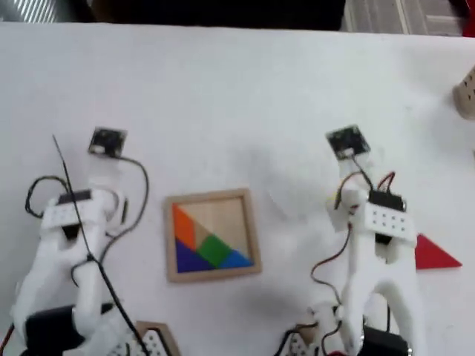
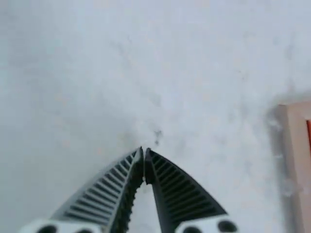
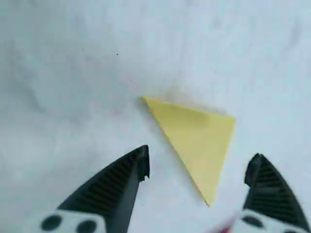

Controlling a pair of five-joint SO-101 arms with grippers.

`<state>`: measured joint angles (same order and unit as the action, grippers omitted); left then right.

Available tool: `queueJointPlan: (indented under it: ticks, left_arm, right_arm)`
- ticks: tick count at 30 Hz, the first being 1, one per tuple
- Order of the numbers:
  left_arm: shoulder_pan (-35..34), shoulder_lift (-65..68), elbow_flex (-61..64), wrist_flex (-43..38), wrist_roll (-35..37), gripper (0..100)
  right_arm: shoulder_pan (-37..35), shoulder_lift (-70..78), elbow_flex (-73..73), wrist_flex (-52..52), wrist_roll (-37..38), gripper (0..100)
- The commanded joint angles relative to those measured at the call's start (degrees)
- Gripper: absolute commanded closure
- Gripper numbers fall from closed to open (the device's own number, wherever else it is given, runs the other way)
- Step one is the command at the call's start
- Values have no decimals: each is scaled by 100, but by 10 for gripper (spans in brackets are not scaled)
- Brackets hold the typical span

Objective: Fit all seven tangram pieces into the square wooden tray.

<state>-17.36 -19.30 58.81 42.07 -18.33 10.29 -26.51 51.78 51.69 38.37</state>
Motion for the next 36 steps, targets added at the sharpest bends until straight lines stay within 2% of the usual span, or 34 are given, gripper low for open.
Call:
queueJointPlan:
  ticks: [1,4,9,15,18,21,23,27,30,32,36]
  left_arm:
    - [-48,4,-299,18,26,965]
    - [-48,4,-299,18,18,965]
    - [-48,4,-299,35,9,965]
    - [-48,4,-299,53,9,965]
    - [-48,4,-299,53,9,965]
    - [-13,-4,-237,44,9,965]
    - [-4,-4,-229,44,9,965]
    - [-4,-4,-237,44,18,965]
    - [4,-4,-237,44,26,965]
    - [92,-4,-246,44,26,965]
    - [251,-4,-237,18,9,965]
  right_arm:
    - [-31,-22,-281,-48,615,686]
    - [-48,-4,-448,224,668,686]
    - [-22,541,-1486,1429,730,686]
    - [48,1552,-2505,2440,1495,686]
    - [136,1895,-2532,2316,1415,686]
    - [119,2009,-2470,2079,554,686]
    - [92,1921,-2444,2070,475,686]
    - [75,1789,-2365,2079,826,686]
    - [-84,1815,-2066,1965,1398,686]
    - [-92,1851,-1793,1622,1679,686]
    - [-57,1921,-1345,664,1758,686]
